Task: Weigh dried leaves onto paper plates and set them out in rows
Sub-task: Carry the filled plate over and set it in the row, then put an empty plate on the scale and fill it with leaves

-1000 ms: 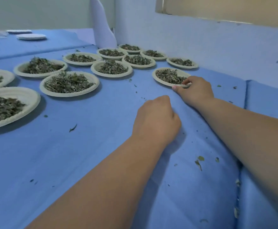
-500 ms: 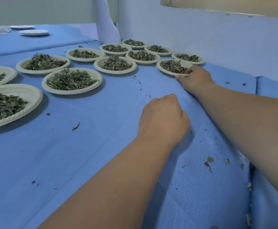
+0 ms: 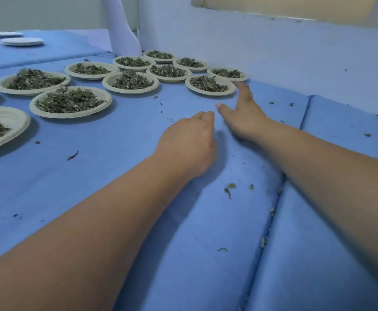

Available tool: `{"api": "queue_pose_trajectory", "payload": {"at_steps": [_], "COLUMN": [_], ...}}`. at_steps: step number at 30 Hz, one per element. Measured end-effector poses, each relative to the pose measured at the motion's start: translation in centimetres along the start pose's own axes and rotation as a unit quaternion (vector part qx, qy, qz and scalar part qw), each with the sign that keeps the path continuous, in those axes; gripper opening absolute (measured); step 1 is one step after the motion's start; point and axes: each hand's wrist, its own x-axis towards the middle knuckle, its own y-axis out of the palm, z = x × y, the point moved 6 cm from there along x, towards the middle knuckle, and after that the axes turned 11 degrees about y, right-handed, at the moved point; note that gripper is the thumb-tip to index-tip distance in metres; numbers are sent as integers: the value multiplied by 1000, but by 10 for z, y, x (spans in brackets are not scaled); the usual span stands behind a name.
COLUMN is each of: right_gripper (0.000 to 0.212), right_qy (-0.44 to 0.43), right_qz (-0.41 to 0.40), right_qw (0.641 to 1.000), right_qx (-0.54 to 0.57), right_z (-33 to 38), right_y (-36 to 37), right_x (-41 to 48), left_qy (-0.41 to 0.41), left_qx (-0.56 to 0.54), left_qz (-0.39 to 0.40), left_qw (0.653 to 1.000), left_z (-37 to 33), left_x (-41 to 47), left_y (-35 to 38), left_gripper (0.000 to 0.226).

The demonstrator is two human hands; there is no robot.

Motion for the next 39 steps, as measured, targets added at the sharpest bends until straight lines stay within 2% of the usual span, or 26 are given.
{"api": "queue_pose_trajectory", "payload": {"at_steps": [3,8,12,15,19,21,25,29,33,39], "right_gripper": [66,55,54,59,59,55,51,45,33,33], "right_qy": [-29,-48,-49,-15,46,61,90,155,177,161], "right_qz": [-25,-70,-97,-146,-190,-209,-245,-256,-309,-265], "right_qw": [999,996,994,988,977,974,965,952,933,948], "right_qx": [-1,-16,-9,44,86,62,-34,-58,-47,-76], "right_z": [-10,-34,-57,-89,-145,-176,-244,-305,-323,-323], "right_y": [-50,-140,-199,-242,-290,-311,-342,-356,-369,-353], "right_x": [-55,-153,-228,-281,-341,-369,-422,-450,-453,-443], "left_qy": [51,121,207,250,260,288,338,344,324,316], "left_qx": [-23,-64,-102,-115,-108,-113,-67,-13,20,116], "left_qz": [-11,-61,-58,-67,-47,-41,-31,-47,-43,-31], "left_qw": [998,989,971,959,958,950,938,938,945,941], "left_z": [-40,-134,-225,-285,-354,-389,-449,-484,-502,-510], "left_x": [1,-11,-21,-29,-33,-36,-28,-4,12,28], "left_y": [-13,-39,-55,-59,-46,-36,-17,-13,-9,-12], "left_gripper": [49,46,51,56,57,57,75,72,66,45]}}
